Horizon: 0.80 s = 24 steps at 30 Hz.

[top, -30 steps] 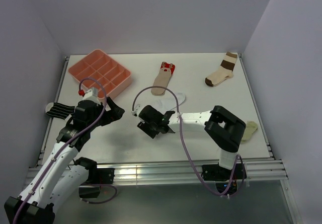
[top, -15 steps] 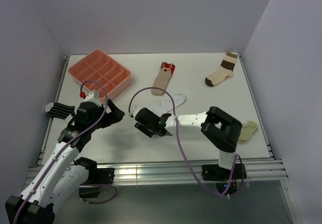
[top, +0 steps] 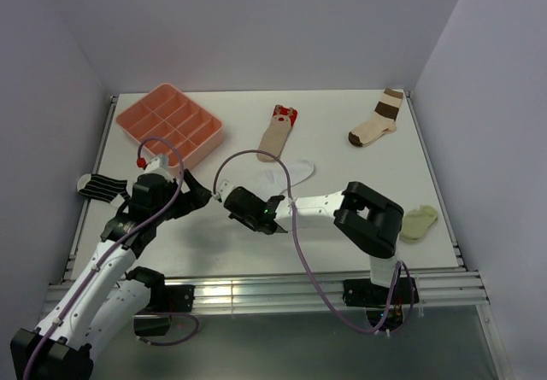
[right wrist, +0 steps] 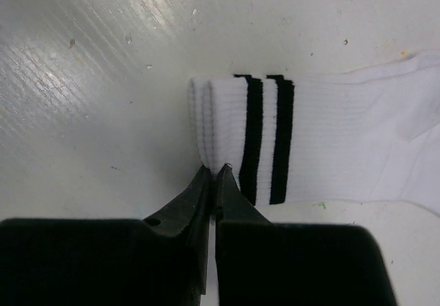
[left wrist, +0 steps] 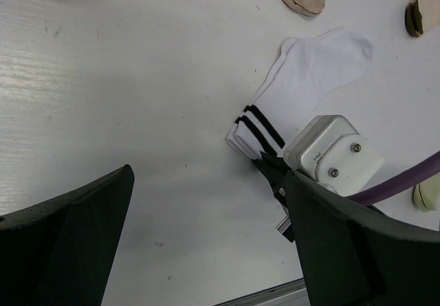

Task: Roll the socks
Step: Roll the sock at the center of the board.

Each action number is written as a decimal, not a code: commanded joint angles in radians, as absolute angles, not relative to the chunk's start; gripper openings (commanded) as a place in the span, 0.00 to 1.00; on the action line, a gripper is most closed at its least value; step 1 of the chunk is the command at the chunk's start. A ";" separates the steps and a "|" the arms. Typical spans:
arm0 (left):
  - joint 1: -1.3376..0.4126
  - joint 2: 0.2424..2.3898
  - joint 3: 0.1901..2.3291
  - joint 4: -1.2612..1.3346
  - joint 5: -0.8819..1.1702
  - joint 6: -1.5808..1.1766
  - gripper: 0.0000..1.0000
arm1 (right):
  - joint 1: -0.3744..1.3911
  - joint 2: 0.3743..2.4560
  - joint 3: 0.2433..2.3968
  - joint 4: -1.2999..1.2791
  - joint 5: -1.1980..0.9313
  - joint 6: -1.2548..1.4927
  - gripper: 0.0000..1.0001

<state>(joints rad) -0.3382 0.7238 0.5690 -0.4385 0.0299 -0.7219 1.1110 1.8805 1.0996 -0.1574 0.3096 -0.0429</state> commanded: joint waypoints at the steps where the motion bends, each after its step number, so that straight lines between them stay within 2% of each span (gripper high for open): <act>1: -0.342 0.742 0.560 -0.377 0.055 -0.736 0.97 | 1.114 1.910 1.074 -0.206 0.238 -0.006 0.01; 13: -0.344 0.831 0.554 -0.293 0.104 -0.770 0.93 | 0.982 1.830 1.101 -0.094 -0.202 0.187 0.00; 21: -0.345 0.834 0.477 -0.238 0.123 -0.813 0.90 | 0.833 1.856 1.077 0.055 -0.567 0.365 0.00; 24: -0.347 0.838 0.442 -0.207 0.135 -0.831 0.88 | 0.781 1.879 1.068 0.103 -0.641 0.417 0.00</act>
